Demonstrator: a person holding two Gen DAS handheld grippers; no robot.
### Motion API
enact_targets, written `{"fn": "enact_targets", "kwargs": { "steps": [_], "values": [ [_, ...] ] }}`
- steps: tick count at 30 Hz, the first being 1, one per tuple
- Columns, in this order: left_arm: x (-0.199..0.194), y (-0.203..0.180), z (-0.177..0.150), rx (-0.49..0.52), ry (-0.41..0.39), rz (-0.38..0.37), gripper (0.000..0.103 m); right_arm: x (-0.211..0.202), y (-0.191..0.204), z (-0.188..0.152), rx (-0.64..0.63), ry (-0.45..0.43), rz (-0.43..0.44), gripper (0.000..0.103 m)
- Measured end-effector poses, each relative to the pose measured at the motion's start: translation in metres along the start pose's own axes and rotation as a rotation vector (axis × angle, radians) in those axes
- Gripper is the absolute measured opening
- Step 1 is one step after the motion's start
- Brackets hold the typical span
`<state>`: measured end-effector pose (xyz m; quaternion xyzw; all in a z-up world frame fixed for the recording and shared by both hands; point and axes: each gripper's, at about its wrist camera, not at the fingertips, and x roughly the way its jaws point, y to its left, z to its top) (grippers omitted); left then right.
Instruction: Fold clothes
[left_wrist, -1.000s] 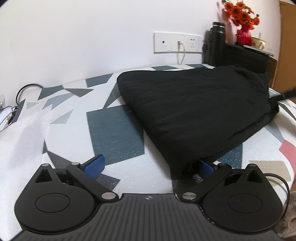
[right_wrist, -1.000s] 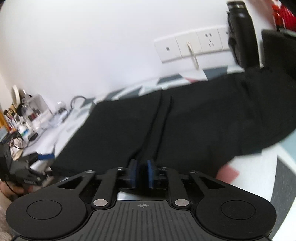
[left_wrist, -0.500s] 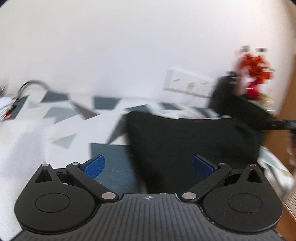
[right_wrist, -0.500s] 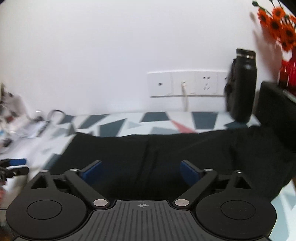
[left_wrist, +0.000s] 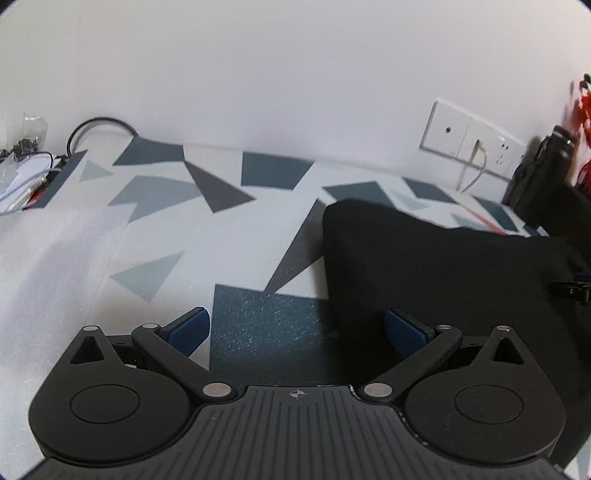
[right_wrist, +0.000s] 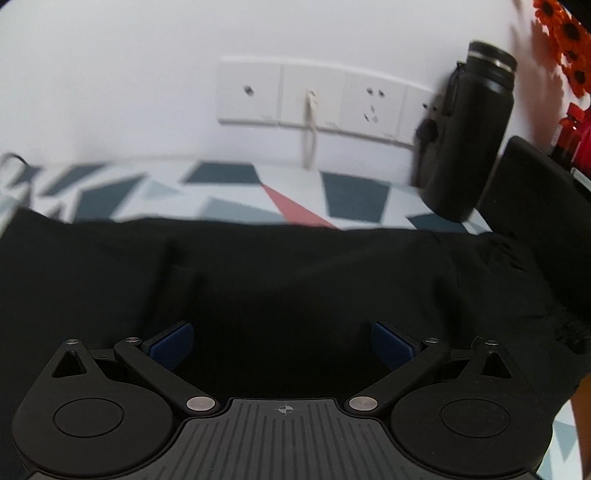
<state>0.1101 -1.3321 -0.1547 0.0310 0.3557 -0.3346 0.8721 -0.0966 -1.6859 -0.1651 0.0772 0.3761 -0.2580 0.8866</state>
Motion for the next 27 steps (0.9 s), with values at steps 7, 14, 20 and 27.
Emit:
{"fn": "enact_targets", "kwargs": {
  "steps": [7, 14, 20, 27],
  "values": [
    [0.006, 0.001, -0.004, 0.019, -0.033, -0.010, 0.103, 0.007, -0.010, -0.015, 0.060, -0.033, 0.043, 0.102],
    [0.006, -0.002, -0.007, 0.035, -0.052, 0.002, 0.103, 0.004, -0.012, -0.020, 0.071, -0.067, 0.056, 0.102],
    [0.006, -0.003, -0.008, 0.038, -0.056, 0.001, 0.103, 0.002, -0.013, -0.021, 0.074, -0.074, 0.052, 0.102],
    [0.007, -0.003, -0.009, 0.036, -0.058, -0.001, 0.103, 0.002, -0.013, -0.021, 0.078, -0.076, 0.048, 0.102]
  ]
}}
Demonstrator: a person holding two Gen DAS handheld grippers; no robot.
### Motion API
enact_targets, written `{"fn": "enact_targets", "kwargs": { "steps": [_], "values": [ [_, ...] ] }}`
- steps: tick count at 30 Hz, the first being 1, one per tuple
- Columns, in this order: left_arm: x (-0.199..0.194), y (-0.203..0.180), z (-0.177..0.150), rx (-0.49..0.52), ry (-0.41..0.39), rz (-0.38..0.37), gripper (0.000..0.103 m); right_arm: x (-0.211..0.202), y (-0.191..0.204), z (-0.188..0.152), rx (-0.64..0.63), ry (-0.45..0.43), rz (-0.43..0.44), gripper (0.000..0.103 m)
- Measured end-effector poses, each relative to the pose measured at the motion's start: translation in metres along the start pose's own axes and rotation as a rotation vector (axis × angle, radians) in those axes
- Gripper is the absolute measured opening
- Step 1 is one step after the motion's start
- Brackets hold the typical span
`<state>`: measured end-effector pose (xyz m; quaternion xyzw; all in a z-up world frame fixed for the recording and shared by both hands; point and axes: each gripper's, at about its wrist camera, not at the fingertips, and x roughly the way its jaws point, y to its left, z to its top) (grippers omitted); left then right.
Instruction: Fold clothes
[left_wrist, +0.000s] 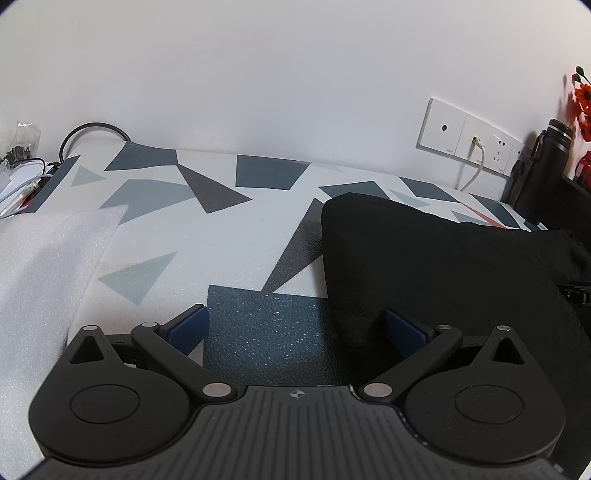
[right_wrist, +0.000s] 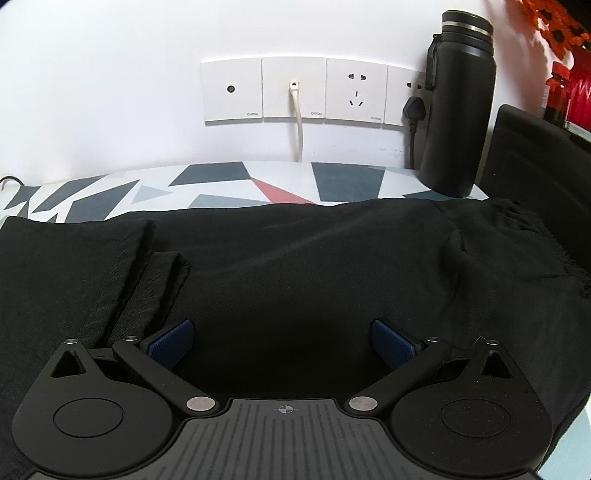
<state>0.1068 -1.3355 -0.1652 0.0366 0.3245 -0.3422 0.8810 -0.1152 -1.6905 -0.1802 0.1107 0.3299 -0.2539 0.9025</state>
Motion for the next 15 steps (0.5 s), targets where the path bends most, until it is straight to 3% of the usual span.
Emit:
{"fn": "enact_targets", "kwargs": {
  "steps": [15],
  "values": [
    [0.0003, 0.0000, -0.0005, 0.002, -0.002, -0.001, 0.103, -0.0014, -0.0011, 0.0006, 0.004, 0.001, 0.002, 0.102]
  ]
}}
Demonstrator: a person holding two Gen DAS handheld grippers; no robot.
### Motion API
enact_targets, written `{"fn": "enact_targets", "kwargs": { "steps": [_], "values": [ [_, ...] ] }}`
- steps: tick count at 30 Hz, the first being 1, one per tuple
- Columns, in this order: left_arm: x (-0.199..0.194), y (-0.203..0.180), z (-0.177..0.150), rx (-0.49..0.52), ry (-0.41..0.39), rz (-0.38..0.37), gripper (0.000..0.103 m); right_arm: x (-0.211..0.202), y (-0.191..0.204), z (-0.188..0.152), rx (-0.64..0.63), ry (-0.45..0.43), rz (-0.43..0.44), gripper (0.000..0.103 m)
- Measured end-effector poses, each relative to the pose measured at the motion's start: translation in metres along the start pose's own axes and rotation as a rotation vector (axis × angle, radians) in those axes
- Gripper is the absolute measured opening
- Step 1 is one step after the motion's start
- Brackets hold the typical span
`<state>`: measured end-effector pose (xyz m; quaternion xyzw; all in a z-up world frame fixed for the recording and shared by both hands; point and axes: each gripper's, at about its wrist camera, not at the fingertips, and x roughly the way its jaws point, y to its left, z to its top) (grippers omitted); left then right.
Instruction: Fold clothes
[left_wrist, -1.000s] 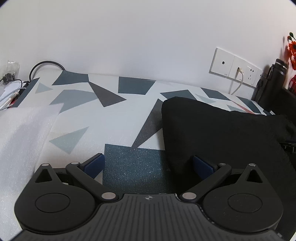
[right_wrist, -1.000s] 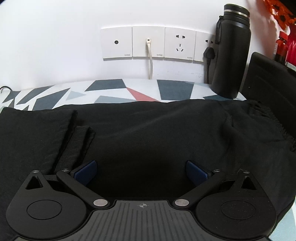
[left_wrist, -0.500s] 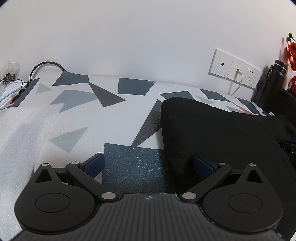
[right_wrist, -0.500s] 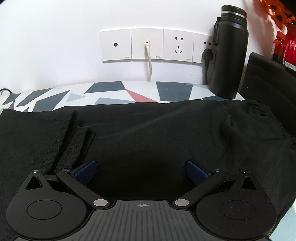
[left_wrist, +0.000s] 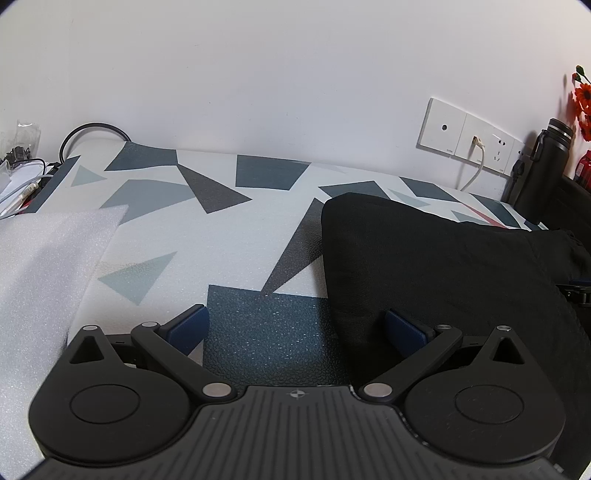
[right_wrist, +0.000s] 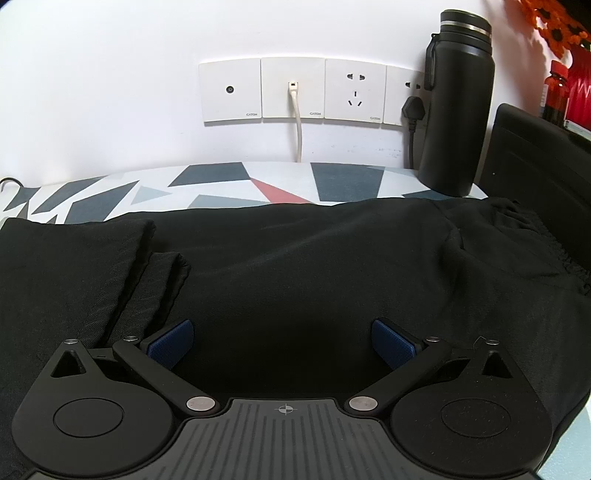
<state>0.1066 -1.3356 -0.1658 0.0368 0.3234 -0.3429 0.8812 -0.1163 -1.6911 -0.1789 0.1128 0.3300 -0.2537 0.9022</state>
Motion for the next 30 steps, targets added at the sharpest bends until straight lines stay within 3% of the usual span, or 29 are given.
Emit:
{"fn": "enact_targets", "kwargs": {
  "steps": [12, 19, 21, 25, 26, 30],
  "values": [
    [-0.001, 0.003, 0.000, -0.017, -0.009, -0.017, 0.103, 0.001, 0.002, 0.002, 0.004, 0.007, -0.006, 0.102],
    [-0.005, 0.014, 0.000, -0.060, -0.023, -0.081, 0.103, -0.002, 0.007, 0.014, -0.010, 0.043, -0.008, 0.102],
    [-0.006, 0.018, 0.000, -0.082, -0.027, -0.099, 0.103, -0.017, 0.009, 0.016, 0.012, 0.003, 0.035, 0.088],
    [-0.007, 0.019, 0.001, -0.100, -0.036, -0.126, 0.103, -0.046, 0.015, 0.020, 0.050, -0.049, 0.134, 0.078],
    [-0.008, 0.017, 0.001, -0.091, -0.037, -0.134, 0.103, -0.052, 0.018, 0.020, 0.055, -0.051, 0.161, 0.070],
    [-0.015, 0.006, 0.001, -0.012, -0.074, -0.113, 0.103, -0.066, 0.041, 0.014, -0.051, -0.030, 0.220, 0.051]
  ]
}}
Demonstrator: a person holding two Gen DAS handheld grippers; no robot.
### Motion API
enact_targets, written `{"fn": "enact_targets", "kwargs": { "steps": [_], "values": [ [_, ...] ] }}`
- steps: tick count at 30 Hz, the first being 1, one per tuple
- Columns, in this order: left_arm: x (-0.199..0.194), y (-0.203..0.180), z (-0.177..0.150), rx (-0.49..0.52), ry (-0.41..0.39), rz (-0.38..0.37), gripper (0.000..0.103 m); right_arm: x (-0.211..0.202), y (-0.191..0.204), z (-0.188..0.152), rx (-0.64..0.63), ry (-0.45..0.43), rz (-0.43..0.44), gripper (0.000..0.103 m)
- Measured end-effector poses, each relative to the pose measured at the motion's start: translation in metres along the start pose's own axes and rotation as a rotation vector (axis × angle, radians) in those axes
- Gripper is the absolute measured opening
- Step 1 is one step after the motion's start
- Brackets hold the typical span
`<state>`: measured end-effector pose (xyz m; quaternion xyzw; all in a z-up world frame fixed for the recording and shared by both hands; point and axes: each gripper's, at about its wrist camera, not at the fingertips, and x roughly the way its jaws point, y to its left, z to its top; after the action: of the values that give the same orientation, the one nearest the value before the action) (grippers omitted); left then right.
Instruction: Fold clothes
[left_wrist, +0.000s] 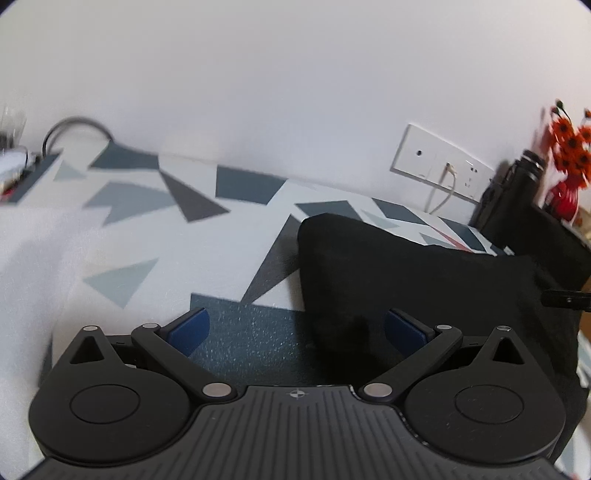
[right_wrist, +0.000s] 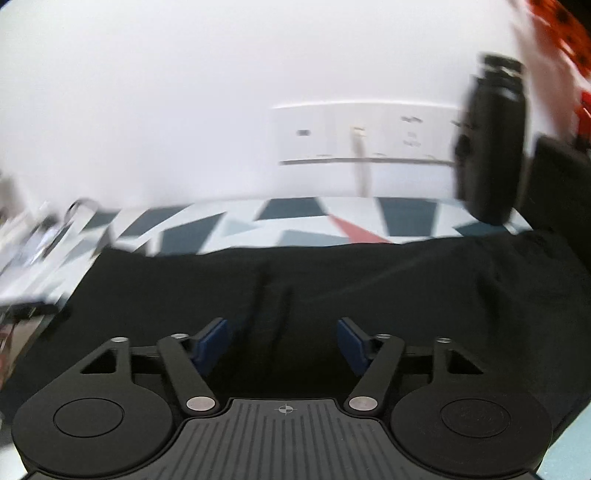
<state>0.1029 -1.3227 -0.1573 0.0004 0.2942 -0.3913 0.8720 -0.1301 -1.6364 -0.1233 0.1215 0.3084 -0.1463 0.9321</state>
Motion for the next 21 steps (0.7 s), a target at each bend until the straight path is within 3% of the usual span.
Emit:
{"fn": "enact_targets", "kwargs": {
  "steps": [3, 6, 13, 21],
  "values": [
    [-0.003, -0.007, 0.000, 0.058, -0.023, 0.046, 0.103, 0.000, 0.016, -0.005, -0.056, 0.029, 0.035, 0.033],
    [-0.004, -0.008, 0.000, 0.065, -0.025, 0.040, 0.103, 0.006, 0.027, -0.010, -0.077, 0.052, 0.053, 0.025],
    [-0.004, -0.008, -0.001, 0.064, -0.016, 0.022, 0.103, 0.024, 0.027, -0.015, -0.004, 0.084, 0.064, 0.026],
    [-0.001, -0.011, -0.001, 0.069, 0.013, 0.010, 0.103, 0.031, 0.033, -0.016, -0.008, 0.091, 0.063, 0.027]
  ]
}}
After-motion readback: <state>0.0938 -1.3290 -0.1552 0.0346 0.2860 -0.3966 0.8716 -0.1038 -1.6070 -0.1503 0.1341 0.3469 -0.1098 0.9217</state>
